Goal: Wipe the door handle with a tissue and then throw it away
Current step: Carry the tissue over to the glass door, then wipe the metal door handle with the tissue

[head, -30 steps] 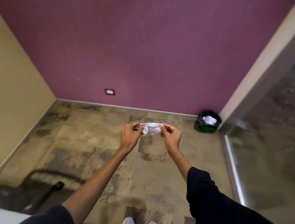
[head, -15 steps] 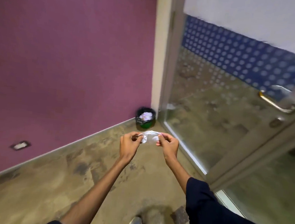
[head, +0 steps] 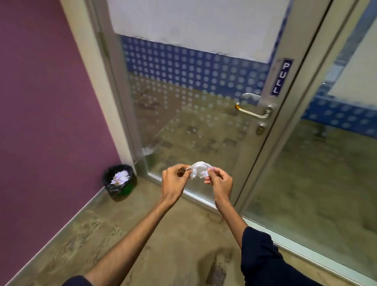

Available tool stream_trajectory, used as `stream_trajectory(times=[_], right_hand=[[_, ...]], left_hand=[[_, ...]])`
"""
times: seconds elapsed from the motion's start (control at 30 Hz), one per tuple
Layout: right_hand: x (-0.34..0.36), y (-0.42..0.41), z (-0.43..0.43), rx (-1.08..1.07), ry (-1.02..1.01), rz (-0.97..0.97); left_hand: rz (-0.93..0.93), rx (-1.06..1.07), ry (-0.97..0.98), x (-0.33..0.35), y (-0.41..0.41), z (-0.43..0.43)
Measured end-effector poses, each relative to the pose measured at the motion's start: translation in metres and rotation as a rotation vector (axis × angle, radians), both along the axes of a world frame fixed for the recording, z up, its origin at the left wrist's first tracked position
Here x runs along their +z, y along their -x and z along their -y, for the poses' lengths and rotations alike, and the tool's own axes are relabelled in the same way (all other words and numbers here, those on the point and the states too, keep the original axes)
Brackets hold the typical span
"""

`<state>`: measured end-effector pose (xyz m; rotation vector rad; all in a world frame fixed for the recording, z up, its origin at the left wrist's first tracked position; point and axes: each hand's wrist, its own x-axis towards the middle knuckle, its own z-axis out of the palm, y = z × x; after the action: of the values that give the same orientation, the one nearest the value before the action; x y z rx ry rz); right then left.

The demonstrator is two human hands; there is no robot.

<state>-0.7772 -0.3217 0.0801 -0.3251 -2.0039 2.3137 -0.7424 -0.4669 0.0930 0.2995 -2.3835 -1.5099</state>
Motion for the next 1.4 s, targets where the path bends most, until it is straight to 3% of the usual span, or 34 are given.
stream_trajectory(times=[0.33, 0.67, 0.93, 1.03, 1.2, 1.4], right_hand=[[0.023, 0.043, -0.051, -0.149, 0.066, -0.031], [0.075, 0.144, -0.067, -0.246, 0.119, -0.197], [0.121, 0.204, -0.075, -0.532, 0.193, -0.304], [0.134, 0.227, -0.086, -0.609, 0.068, -0.381], [0.168, 0.253, -0.098, -0.741, -0.073, -0.563], [0.199, 0.265, -0.107, -0.768, -0.539, -0.761]], left_hand=[[-0.065, -0.199, -0.074, 0.014, 0.092, -0.069], [-0.376, -0.331, 0.195, 0.052, 0.199, -0.117], [-0.637, -0.446, 0.354, 0.081, 0.25, -0.141], [-0.755, -0.423, 0.339, 0.1, 0.275, -0.139], [-0.921, -0.189, 0.315, 0.158, 0.313, -0.128], [-0.978, -0.066, 0.326, 0.202, 0.365, -0.117]])
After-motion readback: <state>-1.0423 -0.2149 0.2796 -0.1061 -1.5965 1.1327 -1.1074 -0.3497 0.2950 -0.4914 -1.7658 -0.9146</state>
